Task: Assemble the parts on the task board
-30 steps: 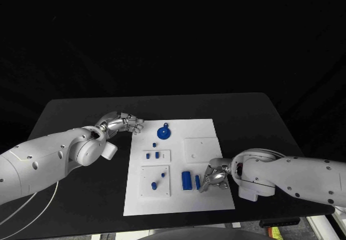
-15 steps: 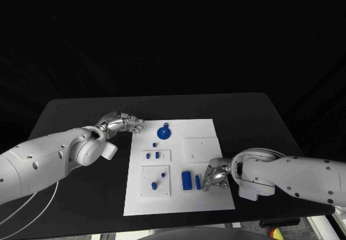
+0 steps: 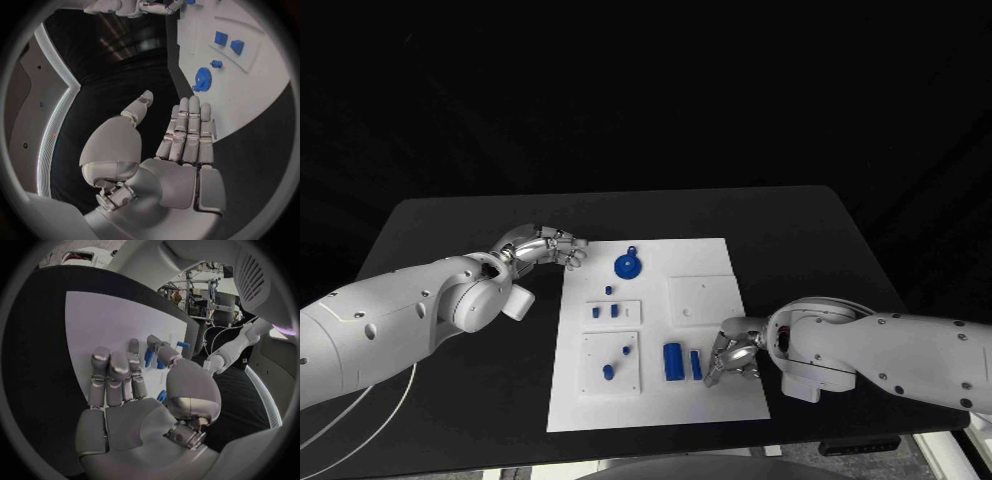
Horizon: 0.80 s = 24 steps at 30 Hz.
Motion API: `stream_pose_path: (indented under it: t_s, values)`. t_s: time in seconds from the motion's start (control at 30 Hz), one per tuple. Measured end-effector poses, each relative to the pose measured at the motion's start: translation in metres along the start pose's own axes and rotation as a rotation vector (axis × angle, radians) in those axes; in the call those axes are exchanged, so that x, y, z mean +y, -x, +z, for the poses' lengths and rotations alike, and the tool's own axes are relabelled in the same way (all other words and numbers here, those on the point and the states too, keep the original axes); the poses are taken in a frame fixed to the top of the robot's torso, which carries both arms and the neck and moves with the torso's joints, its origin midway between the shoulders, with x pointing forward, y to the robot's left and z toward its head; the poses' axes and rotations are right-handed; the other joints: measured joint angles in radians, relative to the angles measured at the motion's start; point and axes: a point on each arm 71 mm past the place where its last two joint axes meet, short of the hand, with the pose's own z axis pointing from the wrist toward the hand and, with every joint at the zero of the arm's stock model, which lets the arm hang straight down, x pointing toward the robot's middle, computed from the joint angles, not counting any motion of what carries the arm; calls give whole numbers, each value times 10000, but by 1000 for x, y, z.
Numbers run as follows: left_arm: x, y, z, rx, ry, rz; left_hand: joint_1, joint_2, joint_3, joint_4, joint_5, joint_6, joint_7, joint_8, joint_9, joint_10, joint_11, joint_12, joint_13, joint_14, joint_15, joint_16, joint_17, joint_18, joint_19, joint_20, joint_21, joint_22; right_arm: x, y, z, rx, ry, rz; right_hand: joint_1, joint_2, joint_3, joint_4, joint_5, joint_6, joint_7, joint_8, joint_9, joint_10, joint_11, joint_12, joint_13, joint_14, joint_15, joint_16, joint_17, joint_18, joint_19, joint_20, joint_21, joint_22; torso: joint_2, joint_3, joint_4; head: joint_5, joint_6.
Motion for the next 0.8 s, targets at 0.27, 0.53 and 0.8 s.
stream_pose_path:
  t_s: [0.27,0.53,0.8]
  values:
    - [0,0,0,11,5,1,0,0,0,0,0,0,0,0,1,0,0,0,0,0,0,0,-1,-1,0,0,0,-1,1,-1,1,49,77,38,-58,-58,-708,-22,-642,-39,37,-5,10,-1,0,-38,23,0,0,0,0,1,0,0,0,0,1,7,-2,6,7]
    - [0,0,0,17,11,3,0,0,0,0,0,2,1,0,1,0,0,0,1,0,0,0,7,-1,0,0,0,8,4,-2,2,58,136,39,-218,102,-831,100,-1402,-62,27,-5,9,-1,1,-38,22,0,1,-55,10,1,-1,1,-41,-2,3,7,-1,0,10]
    - [0,0,0,22,17,5,0,0,0,0,0,2,2,0,1,0,0,0,-8,0,0,-5,7,-2,0,0,0,6,5,-2,2,67,165,25,-564,448,-857,431,-1479,-63,26,-5,8,-1,1,-76,22,0,1,-55,13,0,-1,1,-42,-2,3,0,4,-1,5]
